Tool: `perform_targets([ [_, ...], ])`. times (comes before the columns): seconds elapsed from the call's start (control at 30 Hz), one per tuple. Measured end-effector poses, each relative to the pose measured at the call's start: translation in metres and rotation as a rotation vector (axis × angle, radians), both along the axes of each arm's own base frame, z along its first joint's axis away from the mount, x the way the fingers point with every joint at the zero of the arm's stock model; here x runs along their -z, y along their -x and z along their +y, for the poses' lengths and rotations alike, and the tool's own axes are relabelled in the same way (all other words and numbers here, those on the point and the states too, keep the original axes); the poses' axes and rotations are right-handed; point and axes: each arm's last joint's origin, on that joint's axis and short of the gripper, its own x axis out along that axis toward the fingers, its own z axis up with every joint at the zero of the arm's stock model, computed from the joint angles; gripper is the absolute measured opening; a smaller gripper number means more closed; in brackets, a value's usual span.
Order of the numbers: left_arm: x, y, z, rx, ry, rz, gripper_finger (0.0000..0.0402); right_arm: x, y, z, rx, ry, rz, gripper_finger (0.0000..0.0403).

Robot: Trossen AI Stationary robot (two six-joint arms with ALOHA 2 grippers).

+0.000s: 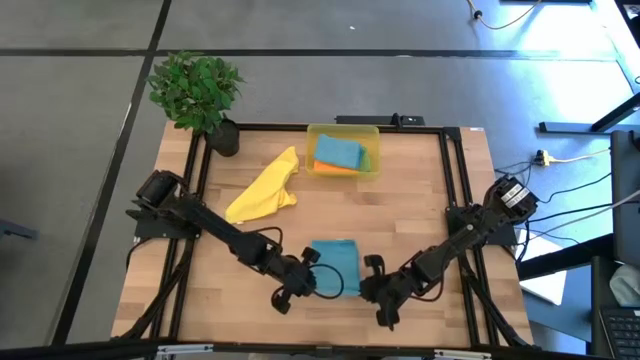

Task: Fold microfiber towels
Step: Fold the blue microfiber cloth

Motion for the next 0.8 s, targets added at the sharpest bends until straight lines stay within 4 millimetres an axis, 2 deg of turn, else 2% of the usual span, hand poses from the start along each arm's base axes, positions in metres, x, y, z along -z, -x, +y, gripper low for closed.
perform_targets([
  [0.13, -0.001, 0.0, 0.002, 0.041, 0.028, 0.018, 0.0, -0.003, -0.004, 0.0, -0.03, -0.049, -0.014, 0.0006],
  [0.3, 0.001, -0.005, 0.017, 0.054, 0.024, 0.046, 0.0, -0.01, -0.009, -0.01, -0.031, 0.003, -0.066, 0.0007],
  [0.5, 0.015, -0.005, 0.048, 0.0, 0.08, 0.042, 0.0, -0.009, -0.008, -0.04, 0.003, -0.032, -0.194, 0.0006],
  [0.7, 0.018, 0.017, 0.07, -0.06, 0.13, -0.036, 0.0, 0.01, 0.003, -0.076, 0.121, -0.088, -0.201, 0.0006],
  [0.8, 0.022, 0.026, 0.085, -0.162, 0.115, -0.049, 0.0, 0.017, 0.004, -0.091, 0.211, -0.106, -0.207, 0.0006],
])
